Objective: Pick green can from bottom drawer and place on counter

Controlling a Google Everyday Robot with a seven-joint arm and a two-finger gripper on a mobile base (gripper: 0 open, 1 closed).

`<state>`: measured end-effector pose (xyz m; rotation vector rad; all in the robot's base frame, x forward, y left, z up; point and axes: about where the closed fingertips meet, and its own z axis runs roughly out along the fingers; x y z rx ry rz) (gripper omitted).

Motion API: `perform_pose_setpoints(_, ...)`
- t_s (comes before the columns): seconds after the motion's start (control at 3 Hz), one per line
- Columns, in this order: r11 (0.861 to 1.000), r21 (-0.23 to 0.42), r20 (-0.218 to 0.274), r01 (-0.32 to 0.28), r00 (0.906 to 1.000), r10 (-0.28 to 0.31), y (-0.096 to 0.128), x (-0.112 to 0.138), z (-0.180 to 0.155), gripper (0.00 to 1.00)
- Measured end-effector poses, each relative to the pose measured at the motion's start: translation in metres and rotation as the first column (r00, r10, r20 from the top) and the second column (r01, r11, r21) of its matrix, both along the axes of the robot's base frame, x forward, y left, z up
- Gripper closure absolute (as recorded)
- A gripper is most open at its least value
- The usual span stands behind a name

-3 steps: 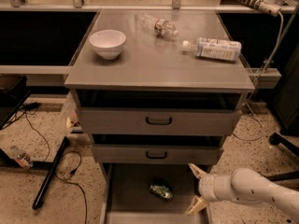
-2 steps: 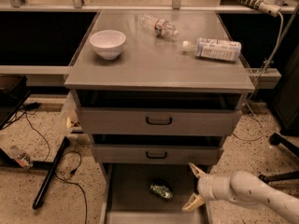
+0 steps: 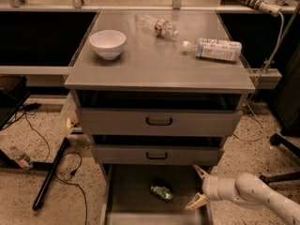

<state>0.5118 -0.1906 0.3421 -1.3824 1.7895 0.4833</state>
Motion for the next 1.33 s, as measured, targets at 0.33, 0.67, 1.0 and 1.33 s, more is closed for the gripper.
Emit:
perform_pose_setpoints(0.33,0.999,0.032,-0.003,0.002,1.0000,-0.001,0.009,0.006,-0.016,0.00)
perform_pose_setpoints(0.67,0.998,0.065,-0.019,0.012,0.9998,-0.011,0.022,0.021,-0.050,0.00)
perform_pose_setpoints(1.0,0.997,0.077,-0.042,0.020,0.9990,-0.017,0.034,0.030,-0.084,0.00)
perform_pose_setpoints(1.33,0.998,0.065,-0.032,0.003,0.9995,-0.001,0.048,0.031,-0.115,0.00)
